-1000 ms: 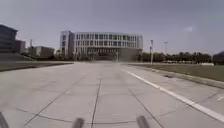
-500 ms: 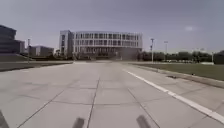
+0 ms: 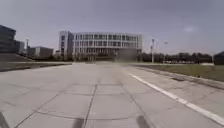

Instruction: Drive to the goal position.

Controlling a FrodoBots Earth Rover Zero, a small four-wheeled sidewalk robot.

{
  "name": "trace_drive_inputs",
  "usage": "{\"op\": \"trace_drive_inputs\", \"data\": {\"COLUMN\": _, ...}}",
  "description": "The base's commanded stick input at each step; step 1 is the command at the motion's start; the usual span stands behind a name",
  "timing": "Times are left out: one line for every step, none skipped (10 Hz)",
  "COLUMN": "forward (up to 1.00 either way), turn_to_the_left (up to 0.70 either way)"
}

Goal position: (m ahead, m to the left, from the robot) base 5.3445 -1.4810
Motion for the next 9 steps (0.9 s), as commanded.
{"op": "trace_drive_inputs", "data": {"forward": 0.7, "turn_to_the_left": 0.0}}
{"op": "trace_drive_inputs", "data": {"forward": 0.7, "turn_to_the_left": 0.0}}
{"op": "trace_drive_inputs", "data": {"forward": 0.7, "turn_to_the_left": 0.0}}
{"op": "trace_drive_inputs", "data": {"forward": 0.7, "turn_to_the_left": 0.0}}
{"op": "trace_drive_inputs", "data": {"forward": 0.7, "turn_to_the_left": 0.0}}
{"op": "trace_drive_inputs", "data": {"forward": 0.7, "turn_to_the_left": 0.0}}
{"op": "trace_drive_inputs", "data": {"forward": 0.7, "turn_to_the_left": 0.0}}
{"op": "trace_drive_inputs", "data": {"forward": 0.7, "turn_to_the_left": 0.0}}
{"op": "trace_drive_inputs", "data": {"forward": 0.7, "turn_to_the_left": 0.0}}
